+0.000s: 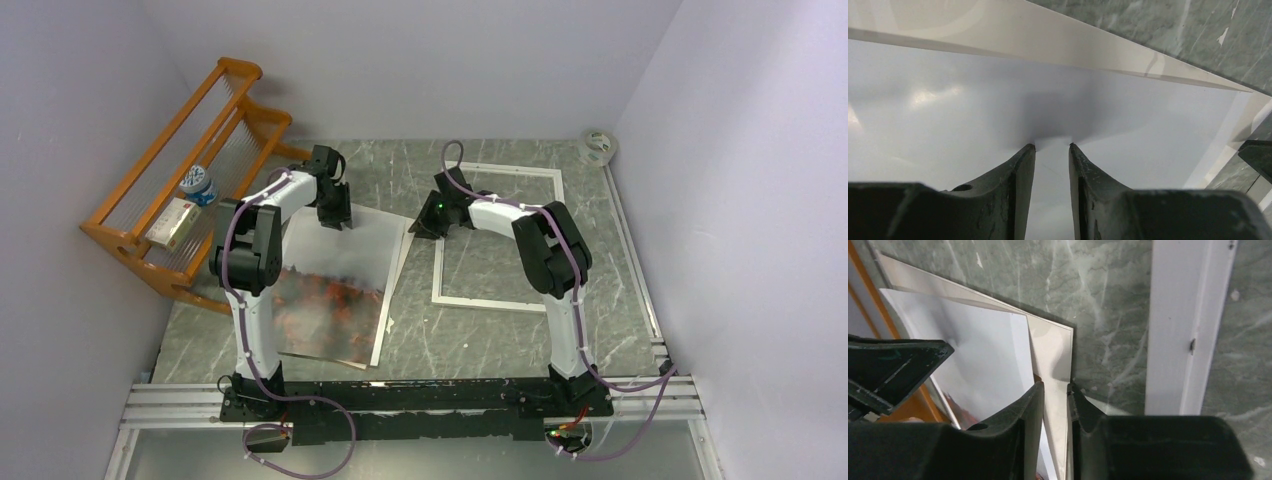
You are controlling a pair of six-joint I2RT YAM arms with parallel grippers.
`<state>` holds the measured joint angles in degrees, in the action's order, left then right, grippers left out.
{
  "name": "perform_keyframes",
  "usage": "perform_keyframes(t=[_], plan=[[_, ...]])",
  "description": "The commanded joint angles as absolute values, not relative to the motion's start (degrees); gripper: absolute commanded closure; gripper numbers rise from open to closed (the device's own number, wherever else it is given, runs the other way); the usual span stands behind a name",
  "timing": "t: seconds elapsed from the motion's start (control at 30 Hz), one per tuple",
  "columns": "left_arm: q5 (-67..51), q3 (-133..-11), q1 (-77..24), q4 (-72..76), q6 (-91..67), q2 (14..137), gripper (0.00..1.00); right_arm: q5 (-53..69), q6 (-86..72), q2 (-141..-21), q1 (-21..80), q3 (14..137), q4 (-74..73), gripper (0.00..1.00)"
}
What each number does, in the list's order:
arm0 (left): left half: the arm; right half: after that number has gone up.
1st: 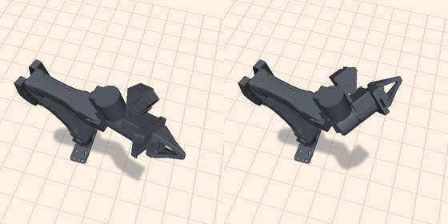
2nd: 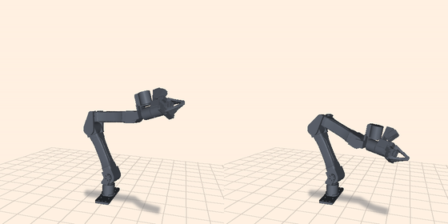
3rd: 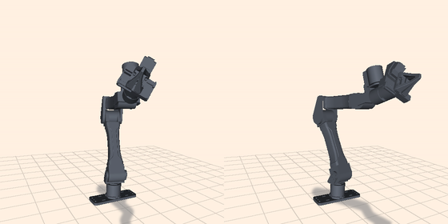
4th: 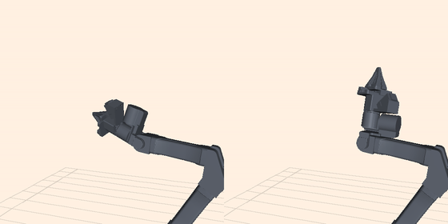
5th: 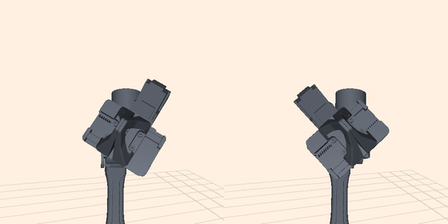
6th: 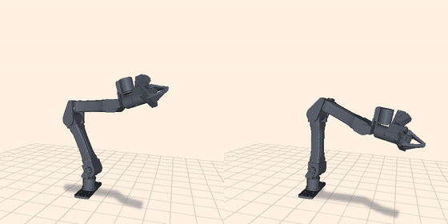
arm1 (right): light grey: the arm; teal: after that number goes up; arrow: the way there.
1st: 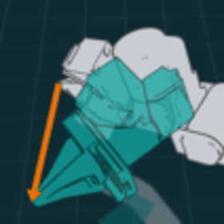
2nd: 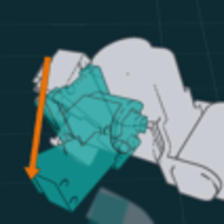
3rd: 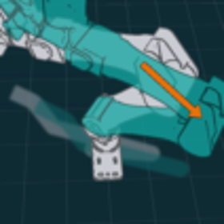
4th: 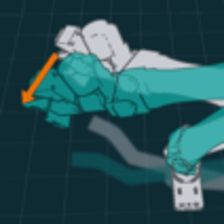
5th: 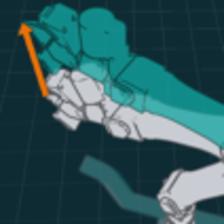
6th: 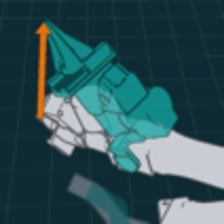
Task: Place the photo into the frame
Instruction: Pick up the photo frame item at the center of the board.
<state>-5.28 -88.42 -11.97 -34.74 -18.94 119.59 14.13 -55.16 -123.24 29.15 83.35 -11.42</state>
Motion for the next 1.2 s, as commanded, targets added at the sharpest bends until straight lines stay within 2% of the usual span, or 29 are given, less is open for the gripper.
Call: perform_keyframes(t=[0.0,0.13,0.6,0.7,0.9,1.17], plan=[[-6.1,-87.2,-11.9,-37.0,-18.3,122.5,0.63,18.6,-56.1,-123.1,28.6,82.4,-4.1,0.71],[-6.4,-85.6,-11.9,-37.0,-18.7,122.6,0.64,20.6,-56.7,-123.1,28.5,82.6,-1.7,0.66],[-6.4,-86.2,-11.8,-38.4,-18.1,123.6,0.65,26.8,-61.2,-122.0,28.2,76.9,12.9,0.65],[-5.9,-86.3,-11.8,-38.5,-18.3,123.8,0.65,27.7,-62.5,-121.2,28.2,74.1,18.4,0.6],[-6.8,-86.7,-11.7,-38.7,-18.5,124.4,0.65,30.3,-65.5,-121.7,28.2,71.6,25.3,0.42],[-6.5,-87.3,-11.7,-39.3,-18.8,124.7,0.65,31.3,-69.5,-121.4,28.2,68.3,29.3,0.37]])
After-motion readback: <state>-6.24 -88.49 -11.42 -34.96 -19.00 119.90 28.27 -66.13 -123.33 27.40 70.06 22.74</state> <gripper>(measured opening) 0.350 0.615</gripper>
